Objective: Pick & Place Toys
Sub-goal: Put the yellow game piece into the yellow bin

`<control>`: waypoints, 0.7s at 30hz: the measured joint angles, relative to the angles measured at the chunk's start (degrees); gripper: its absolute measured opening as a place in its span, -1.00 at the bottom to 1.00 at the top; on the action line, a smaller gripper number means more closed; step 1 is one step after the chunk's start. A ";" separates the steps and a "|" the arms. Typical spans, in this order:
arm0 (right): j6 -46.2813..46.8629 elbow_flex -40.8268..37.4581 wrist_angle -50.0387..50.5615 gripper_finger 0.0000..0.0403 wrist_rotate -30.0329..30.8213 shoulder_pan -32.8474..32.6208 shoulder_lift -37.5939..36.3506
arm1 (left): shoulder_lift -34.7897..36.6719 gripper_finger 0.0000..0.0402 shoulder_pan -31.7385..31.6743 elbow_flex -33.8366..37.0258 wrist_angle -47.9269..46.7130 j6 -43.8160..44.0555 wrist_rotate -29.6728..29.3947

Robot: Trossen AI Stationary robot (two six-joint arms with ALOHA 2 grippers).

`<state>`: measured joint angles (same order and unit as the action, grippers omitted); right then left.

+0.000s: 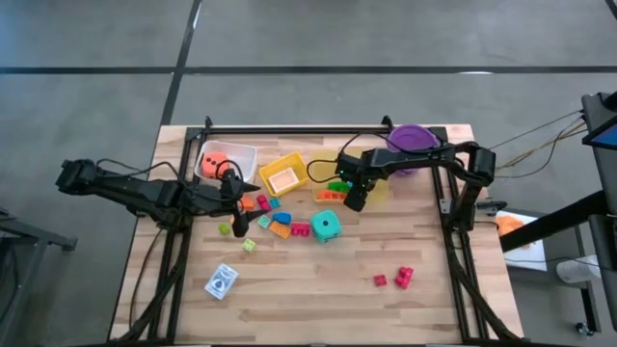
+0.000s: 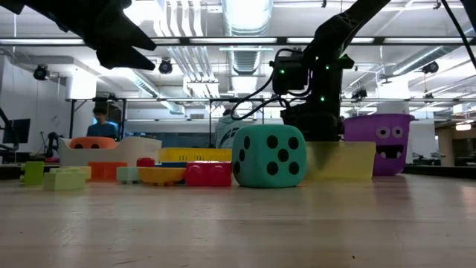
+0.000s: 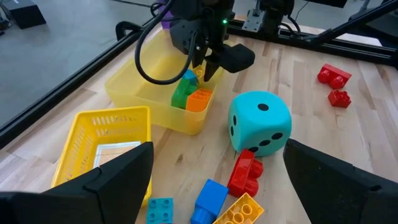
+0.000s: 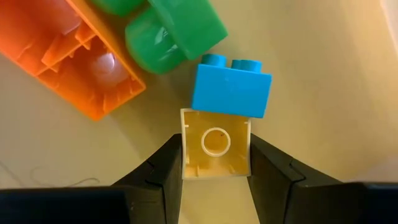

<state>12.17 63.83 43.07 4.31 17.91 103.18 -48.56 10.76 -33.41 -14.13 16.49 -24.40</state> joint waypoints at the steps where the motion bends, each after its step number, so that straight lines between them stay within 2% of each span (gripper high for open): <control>1: -0.11 0.00 0.01 -0.35 -0.01 0.00 0.00 | -0.01 0.79 0.00 0.00 0.00 -0.01 0.00; 5: -0.16 0.46 -0.08 -0.28 -0.05 0.00 0.07 | -0.01 0.79 0.00 0.00 0.00 0.00 0.00; 14: 0.70 0.50 -0.11 0.20 -3.33 0.00 0.07 | -0.01 0.78 0.00 0.00 0.00 -0.02 0.00; 21: 0.73 0.50 -0.15 0.45 -2.85 0.00 0.07 | 0.00 0.78 -0.04 0.00 0.00 -0.02 0.00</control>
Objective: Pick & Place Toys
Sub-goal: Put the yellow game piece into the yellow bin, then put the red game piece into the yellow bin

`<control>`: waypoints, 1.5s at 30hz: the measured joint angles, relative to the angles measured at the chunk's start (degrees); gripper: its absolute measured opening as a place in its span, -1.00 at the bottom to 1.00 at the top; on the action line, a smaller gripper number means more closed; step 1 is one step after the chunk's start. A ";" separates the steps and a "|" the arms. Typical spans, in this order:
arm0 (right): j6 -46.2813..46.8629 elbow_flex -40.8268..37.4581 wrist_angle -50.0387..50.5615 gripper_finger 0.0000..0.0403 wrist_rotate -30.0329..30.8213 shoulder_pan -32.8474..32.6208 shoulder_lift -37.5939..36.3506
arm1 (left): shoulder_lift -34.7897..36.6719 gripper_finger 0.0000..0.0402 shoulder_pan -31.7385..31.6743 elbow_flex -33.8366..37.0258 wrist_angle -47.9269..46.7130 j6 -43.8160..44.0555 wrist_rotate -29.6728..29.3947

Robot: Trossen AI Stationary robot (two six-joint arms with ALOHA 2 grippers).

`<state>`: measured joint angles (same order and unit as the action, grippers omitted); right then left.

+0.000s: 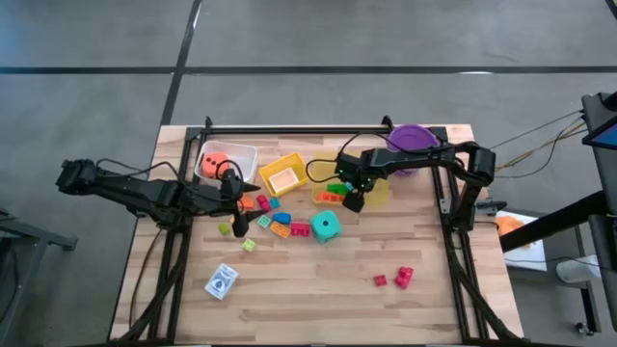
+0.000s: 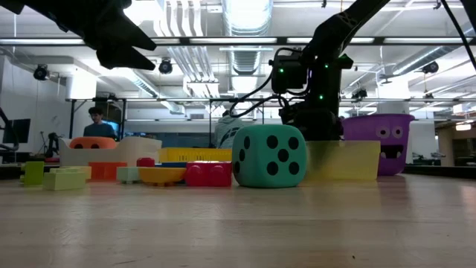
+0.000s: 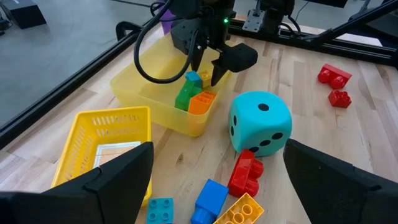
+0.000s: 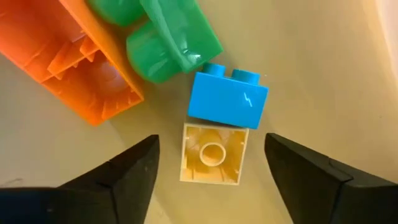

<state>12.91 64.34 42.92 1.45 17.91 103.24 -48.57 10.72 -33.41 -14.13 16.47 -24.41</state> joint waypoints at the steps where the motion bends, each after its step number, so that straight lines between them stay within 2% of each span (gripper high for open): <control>1: 0.02 0.00 0.00 0.47 0.02 0.00 0.00 | -0.01 0.78 0.00 0.00 -0.02 0.00 0.00; 10: -0.32 0.04 0.11 0.53 2.14 0.00 0.00 | -0.01 0.78 0.00 0.00 -0.02 0.00 0.00; 14: -0.87 0.04 0.57 0.53 4.85 -0.18 -1.05 | -0.01 0.78 0.00 0.00 -0.04 0.00 -0.02; 21: 0.95 0.04 0.53 0.53 6.23 -2.58 -8.40 | 0.01 0.78 0.02 0.00 -0.08 -0.02 0.00; 25: 4.79 0.02 4.60 0.53 6.25 -6.82 -12.32 | -0.01 0.78 0.02 0.00 -0.08 -0.02 -0.01; 30: 16.32 1.02 9.98 0.53 6.18 -15.55 -15.11 | 0.01 0.78 0.02 0.00 -0.11 -0.02 0.00; 36: 41.02 4.13 13.99 0.53 7.48 -29.07 -16.03 | 0.01 0.78 0.02 0.00 -0.12 -0.02 0.00; 40: 54.05 6.52 14.01 0.53 7.46 -37.26 -14.34 | 0.01 0.78 0.02 0.00 -0.13 -0.02 -0.01; 45: 63.28 8.98 14.72 0.53 6.62 -45.60 -9.29 | 0.01 0.78 0.07 0.00 -0.35 0.00 0.00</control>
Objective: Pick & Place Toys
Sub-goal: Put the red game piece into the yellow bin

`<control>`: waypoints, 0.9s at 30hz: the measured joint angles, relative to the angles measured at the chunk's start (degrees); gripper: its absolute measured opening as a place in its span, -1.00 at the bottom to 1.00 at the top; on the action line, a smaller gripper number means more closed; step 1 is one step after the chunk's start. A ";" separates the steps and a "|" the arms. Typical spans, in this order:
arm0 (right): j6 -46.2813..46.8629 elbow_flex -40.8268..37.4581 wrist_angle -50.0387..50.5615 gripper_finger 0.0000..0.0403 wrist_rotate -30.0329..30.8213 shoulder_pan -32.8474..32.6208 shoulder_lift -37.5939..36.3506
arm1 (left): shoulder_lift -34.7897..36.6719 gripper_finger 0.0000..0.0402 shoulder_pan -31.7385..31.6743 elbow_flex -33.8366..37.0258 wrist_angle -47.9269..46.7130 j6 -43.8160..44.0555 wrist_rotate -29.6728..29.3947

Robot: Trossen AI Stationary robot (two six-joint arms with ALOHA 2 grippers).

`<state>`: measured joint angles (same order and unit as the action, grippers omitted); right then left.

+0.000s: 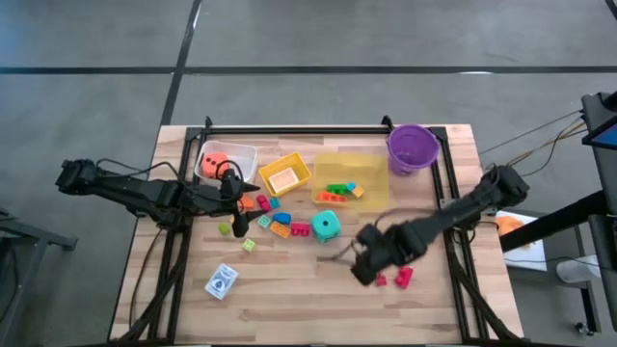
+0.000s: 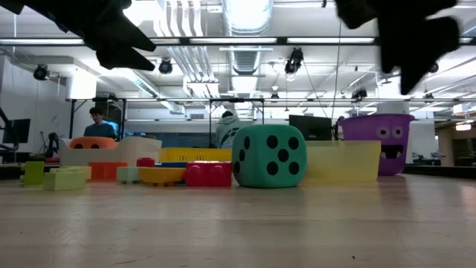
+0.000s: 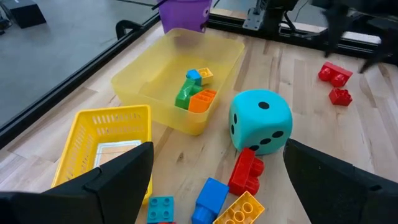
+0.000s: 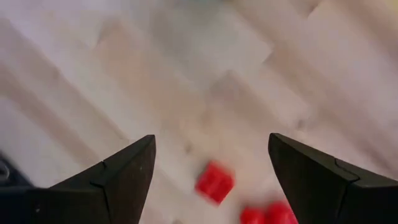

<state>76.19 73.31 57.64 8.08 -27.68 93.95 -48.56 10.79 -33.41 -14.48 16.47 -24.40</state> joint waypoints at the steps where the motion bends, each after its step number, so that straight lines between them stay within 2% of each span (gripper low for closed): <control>1: 1.63 0.54 0.85 0.53 -0.49 -1.27 1.18 | 0.00 0.78 0.00 0.00 -0.02 -0.02 -0.02; 7: 12.64 3.58 5.07 0.53 -2.65 -7.10 8.67 | 0.00 0.78 0.00 0.00 -0.07 0.00 -0.01; 11: 15.58 4.14 5.19 0.53 -5.29 -9.23 12.91 | 0.00 0.78 0.00 0.00 -0.10 0.00 -0.01; 18: 17.30 3.48 5.03 0.53 -5.30 -9.55 16.92 | 0.00 0.79 0.00 -0.02 -0.11 -0.02 -0.02; 23: 16.88 3.14 4.49 0.53 -8.14 -9.44 18.91 | 0.00 0.79 -0.02 -0.02 -0.11 -0.02 -0.02; 27: 16.34 3.04 2.68 0.53 -8.13 -9.44 20.07 | 0.00 0.79 -0.02 -0.02 -0.11 -0.04 -0.01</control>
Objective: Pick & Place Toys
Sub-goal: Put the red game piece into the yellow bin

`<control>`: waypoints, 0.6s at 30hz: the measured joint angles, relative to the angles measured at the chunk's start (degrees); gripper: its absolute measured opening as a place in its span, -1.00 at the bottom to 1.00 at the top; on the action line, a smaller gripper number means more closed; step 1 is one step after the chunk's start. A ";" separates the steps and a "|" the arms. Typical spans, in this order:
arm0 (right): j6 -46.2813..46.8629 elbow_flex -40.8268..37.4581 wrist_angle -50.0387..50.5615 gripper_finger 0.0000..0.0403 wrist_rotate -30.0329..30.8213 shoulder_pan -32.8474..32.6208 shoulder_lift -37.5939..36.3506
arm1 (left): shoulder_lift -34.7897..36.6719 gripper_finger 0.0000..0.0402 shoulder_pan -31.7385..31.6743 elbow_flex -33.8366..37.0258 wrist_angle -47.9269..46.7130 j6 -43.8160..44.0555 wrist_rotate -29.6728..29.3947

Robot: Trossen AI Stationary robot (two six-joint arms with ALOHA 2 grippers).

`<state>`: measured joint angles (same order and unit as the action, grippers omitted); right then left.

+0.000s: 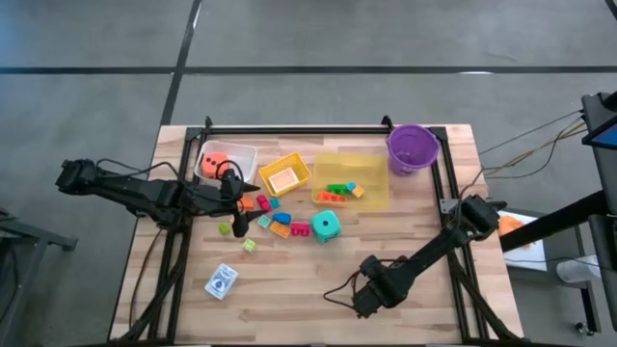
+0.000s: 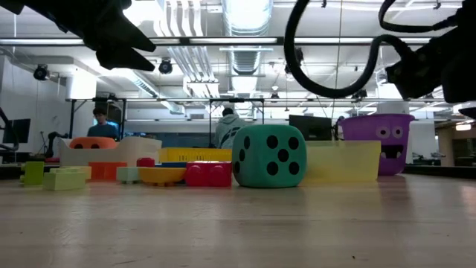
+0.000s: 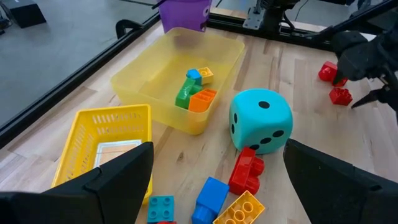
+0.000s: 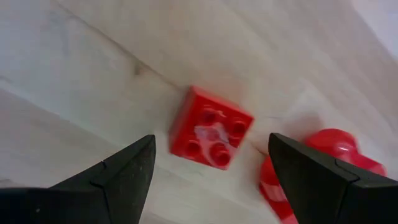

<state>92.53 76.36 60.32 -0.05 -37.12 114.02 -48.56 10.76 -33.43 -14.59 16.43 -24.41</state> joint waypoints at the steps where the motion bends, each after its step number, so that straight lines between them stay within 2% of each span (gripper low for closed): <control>1: -0.41 0.00 -0.62 0.52 0.02 0.00 0.26 | 0.00 0.79 0.00 0.00 0.01 0.00 -0.02; 5: -1.26 -0.03 -1.58 0.38 0.19 0.26 0.92 | 0.00 0.79 0.00 0.00 0.04 0.00 -0.02; 13: -2.61 -0.76 -3.28 -0.08 0.96 1.08 0.83 | 0.00 0.79 0.00 0.00 -0.04 0.01 -0.02; 18: -2.78 -0.88 -3.51 -0.25 1.31 1.22 0.83 | 0.00 0.79 -0.04 0.00 -0.07 0.02 -0.02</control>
<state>89.74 75.48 56.81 1.26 -35.90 114.85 -48.56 10.72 -33.43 -14.66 16.45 -24.43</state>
